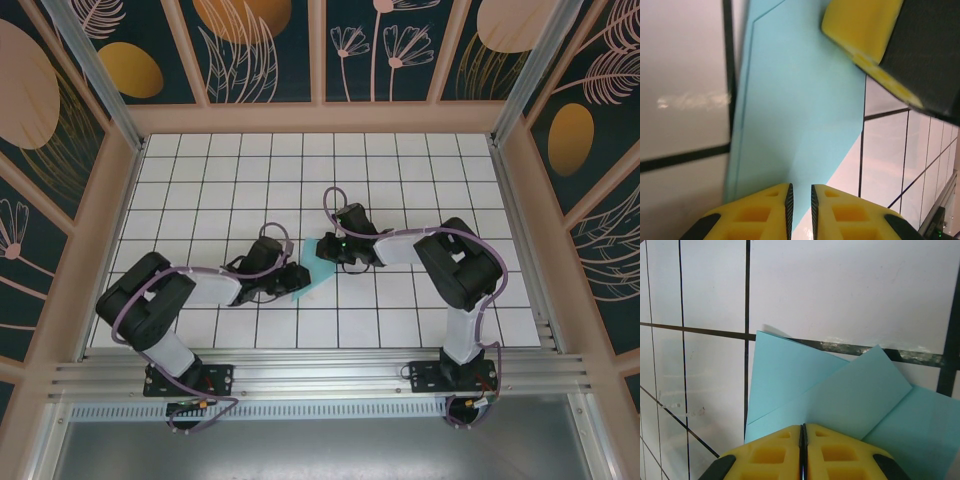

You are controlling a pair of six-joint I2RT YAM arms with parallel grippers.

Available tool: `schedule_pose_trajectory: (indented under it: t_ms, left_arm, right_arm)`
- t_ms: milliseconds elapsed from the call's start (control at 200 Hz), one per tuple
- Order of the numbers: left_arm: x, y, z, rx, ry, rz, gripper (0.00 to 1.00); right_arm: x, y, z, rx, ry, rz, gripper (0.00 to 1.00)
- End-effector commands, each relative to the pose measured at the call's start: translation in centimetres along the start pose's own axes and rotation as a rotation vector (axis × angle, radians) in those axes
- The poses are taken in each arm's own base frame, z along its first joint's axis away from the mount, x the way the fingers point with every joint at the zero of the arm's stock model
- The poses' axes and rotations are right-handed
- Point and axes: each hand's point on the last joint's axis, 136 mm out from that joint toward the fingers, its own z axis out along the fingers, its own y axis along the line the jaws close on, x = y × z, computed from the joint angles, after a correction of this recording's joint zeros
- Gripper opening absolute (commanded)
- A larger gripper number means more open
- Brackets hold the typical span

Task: Fold a paper plane with a square sheet of paper (pick it up from the middle)
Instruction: Fourth fold the wing at the center of the table.

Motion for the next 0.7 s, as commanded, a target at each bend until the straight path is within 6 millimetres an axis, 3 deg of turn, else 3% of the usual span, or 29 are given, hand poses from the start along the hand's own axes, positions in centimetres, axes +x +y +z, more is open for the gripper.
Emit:
schedule_pose_trajectory:
  t_ms: [0, 200, 305, 490, 615, 696]
  left_arm:
    - [3.2, 3.9, -1.2, -0.11, 0.061, -0.042, 0.22]
    - [4.7, 4.5, -2.9, -0.12, 0.084, -0.027, 0.24]
    - [4.6, 3.9, -3.7, -0.105, 0.071, -0.013, 0.25]
    - [1.8, 1.4, -5.4, -0.086, -0.054, 0.023, 0.28]
    - [-0.5, -0.8, -5.7, -0.062, -0.116, 0.069, 0.28]
    - [-1.9, -2.0, -5.4, -0.063, -0.135, 0.096, 0.28]
  right_arm:
    - [4.3, -4.4, 1.1, 0.155, 0.119, 0.056, 0.13]
    - [4.3, -4.1, 1.1, 0.15, 0.119, 0.055, 0.13]
    - [4.1, -3.2, 1.1, 0.124, 0.118, 0.048, 0.14]
    - [1.7, 0.7, 0.3, 0.044, 0.082, 0.013, 0.16]
    - [-0.7, 4.0, -2.0, -0.008, 0.006, -0.024, 0.17]
    - [-1.7, 4.5, -3.6, 0.0, -0.045, -0.03, 0.2]
